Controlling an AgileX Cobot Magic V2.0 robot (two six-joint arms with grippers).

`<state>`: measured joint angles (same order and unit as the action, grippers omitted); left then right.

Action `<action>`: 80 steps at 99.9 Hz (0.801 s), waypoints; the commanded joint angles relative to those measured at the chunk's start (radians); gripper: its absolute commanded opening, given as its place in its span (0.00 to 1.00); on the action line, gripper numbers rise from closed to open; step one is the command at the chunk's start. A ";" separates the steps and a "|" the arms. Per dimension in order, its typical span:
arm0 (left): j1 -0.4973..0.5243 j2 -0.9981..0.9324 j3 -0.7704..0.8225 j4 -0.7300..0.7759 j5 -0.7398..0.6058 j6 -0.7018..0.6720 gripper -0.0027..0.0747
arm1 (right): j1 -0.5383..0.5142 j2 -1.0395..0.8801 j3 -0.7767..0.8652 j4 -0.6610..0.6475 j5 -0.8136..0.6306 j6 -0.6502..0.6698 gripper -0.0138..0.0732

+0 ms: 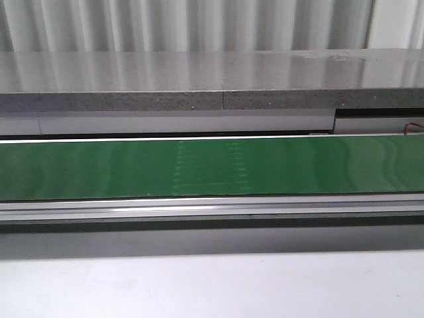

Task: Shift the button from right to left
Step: 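Lift the button with the left gripper and move it over the blue tray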

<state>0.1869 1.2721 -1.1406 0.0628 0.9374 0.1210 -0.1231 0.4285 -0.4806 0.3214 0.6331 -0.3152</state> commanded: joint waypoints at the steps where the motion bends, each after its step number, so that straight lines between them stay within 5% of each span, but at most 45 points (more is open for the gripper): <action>1: 0.099 0.010 -0.014 -0.079 -0.092 0.071 0.01 | 0.001 0.003 -0.029 0.009 -0.068 -0.007 0.08; 25: 0.250 0.166 -0.014 -0.182 -0.160 0.164 0.01 | 0.001 0.003 -0.029 0.009 -0.068 -0.007 0.08; 80: 0.261 0.430 -0.014 -0.196 -0.321 0.195 0.01 | 0.001 0.003 -0.029 0.009 -0.068 -0.007 0.08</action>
<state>0.4471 1.7166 -1.1317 -0.1116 0.6706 0.2919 -0.1231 0.4285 -0.4806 0.3214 0.6331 -0.3152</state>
